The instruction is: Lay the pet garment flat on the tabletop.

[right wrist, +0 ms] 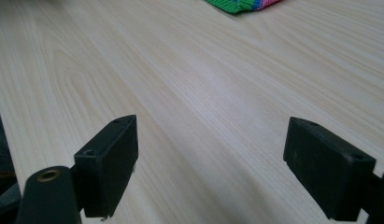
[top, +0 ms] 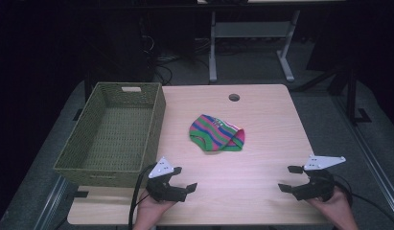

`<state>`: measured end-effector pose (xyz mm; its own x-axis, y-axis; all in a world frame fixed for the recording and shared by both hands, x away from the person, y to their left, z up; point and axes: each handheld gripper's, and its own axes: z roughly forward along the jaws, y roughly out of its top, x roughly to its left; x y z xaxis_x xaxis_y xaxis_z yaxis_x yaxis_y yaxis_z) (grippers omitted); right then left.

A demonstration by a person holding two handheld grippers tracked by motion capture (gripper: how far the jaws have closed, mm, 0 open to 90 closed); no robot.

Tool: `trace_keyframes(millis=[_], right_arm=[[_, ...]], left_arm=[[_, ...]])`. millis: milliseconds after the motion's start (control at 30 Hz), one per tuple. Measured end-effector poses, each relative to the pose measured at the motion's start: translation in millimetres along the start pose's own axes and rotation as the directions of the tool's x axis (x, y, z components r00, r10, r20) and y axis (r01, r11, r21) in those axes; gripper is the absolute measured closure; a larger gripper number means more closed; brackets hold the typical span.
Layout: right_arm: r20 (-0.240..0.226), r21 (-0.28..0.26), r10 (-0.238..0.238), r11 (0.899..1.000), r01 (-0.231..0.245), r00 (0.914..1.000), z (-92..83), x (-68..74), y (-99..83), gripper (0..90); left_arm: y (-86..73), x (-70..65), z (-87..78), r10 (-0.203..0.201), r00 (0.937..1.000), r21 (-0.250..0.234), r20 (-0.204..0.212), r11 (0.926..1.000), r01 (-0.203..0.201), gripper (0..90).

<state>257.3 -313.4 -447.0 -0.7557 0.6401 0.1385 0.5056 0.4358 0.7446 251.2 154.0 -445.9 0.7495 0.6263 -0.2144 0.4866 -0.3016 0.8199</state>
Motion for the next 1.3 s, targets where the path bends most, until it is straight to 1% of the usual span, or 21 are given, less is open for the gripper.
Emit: trace_keyframes(millis=[33,67,100,167,200,333,400,433,500,600,633,700,767,800,867,933,1033,1233,1300], right_arm=[[0.000,0.000,0.000,1.000,0.000,1.0000,0.0,0.0,0.0,17.5],[-0.003,0.016,-0.005,1.000,0.005,1.0000,2.0,-2.4,3.9,17.5],[-0.008,0.019,0.003,1.000,-0.002,1.0000,2.1,-3.0,5.9,17.7],[-0.019,0.014,0.004,1.000,-0.004,0.9998,2.0,-5.0,9.4,17.7],[-0.024,0.017,0.002,1.000,-0.001,0.9997,2.3,-6.3,12.3,17.7],[-0.021,0.034,-0.012,0.999,0.013,0.9997,2.0,-9.0,22.5,17.7],[-0.037,0.030,-0.019,0.999,0.020,0.9991,2.0,-10.7,26.4,17.6],[-0.037,0.030,-0.019,0.999,0.020,0.9991,2.0,-10.7,26.4,17.6],[-0.039,0.045,-0.027,0.999,0.029,0.9989,3.5,-12.0,33.7,17.6],[-0.050,0.050,-0.031,0.998,0.034,0.9983,6.1,-13.1,41.2,17.6],[-0.050,0.050,-0.031,0.998,0.034,0.9983,6.1,-13.1,41.2,17.6],[-0.061,0.056,-0.039,0.998,0.043,0.9974,9.0,-13.9,48.8,17.6],[-0.068,0.053,-0.037,0.998,0.041,0.9970,10.1,-13.9,51.1,17.6],[-0.071,0.055,-0.045,0.997,0.048,0.9965,11.6,-14.7,52.9,17.5],[-0.081,0.077,-0.044,0.996,0.050,0.9957,16.4,-14.3,61.7,17.3],[-0.089,0.079,-0.047,0.995,0.054,0.9949,19.7,-14.0,67.0,17.3],[-0.096,0.091,-0.063,0.993,0.072,0.9934,24.3,-13.7,75.4,17.3],[-0.113,0.101,-0.076,0.991,0.088,0.9906,33.5,-12.6,92.3,17.3],[-0.116,0.107,-0.086,0.989,0.098,0.9895,36.7,-12.8,97.6,17.3]], left_arm=[[0.0,0.0,0.0,0.000,1.0000,0.000,0.000,1.0000,0.000,15.6],[0.1,0.3,0.4,-0.002,1.0000,-0.001,0.002,1.0000,0.002,15.6],[0.1,0.6,0.6,0.001,1.0000,0.001,0.003,1.0000,-0.001,15.6],[0.3,0.7,1.3,0.000,1.0000,0.004,0.004,1.0000,0.000,15.6],[0.3,0.7,1.3,0.000,1.0000,0.004,0.004,1.0000,0.000,15.6],[0.8,-0.3,2.3,0.003,1.0000,0.002,0.004,1.0000,-0.003,15.6],[0.5,-0.2,2.4,0.002,1.0000,0.003,0.005,1.0000,-0.002,15.6],[0.5,-0.2,2.4,0.002,1.0000,0.003,0.005,1.0000,-0.002,15.6],[0.5,-0.7,2.4,0.002,1.0000,0.004,0.006,1.0000,-0.002,15.6],[0.7,-1.4,2.4,0.009,0.9999,0.006,0.005,0.9999,-0.009,15.6],[0.7,-1.4,2.4,0.009,0.9999,0.006,0.005,0.9999,-0.009,15.6],[0.6,-1.4,2.6,0.010,0.9999,0.007,0.006,0.9999,-0.010,15.6],[0.5,-1.1,2.9,0.007,0.9999,0.006,0.008,1.0000,-0.007,15.6],[0.6,-0.8,3.4,0.009,0.9999,0.008,0.009,0.9999,-0.009,15.6],[0.9,-1.4,3.7,0.011,0.9999,0.011,0.010,0.9999,-0.011,15.6],[1.1,-2.0,3.7,0.013,0.9999,0.010,0.011,0.9999,-0.013,15.6],[1.1,-2.0,3.6,0.012,0.9999,0.009,0.011,0.9999,-0.012,15.6],[1.4,-0.7,2.6,0.011,0.9999,0.007,0.012,0.9999,-0.011,15.6],[1.6,-0.5,3.0,0.020,0.9997,0.008,0.013,0.9998,-0.020,15.6]])
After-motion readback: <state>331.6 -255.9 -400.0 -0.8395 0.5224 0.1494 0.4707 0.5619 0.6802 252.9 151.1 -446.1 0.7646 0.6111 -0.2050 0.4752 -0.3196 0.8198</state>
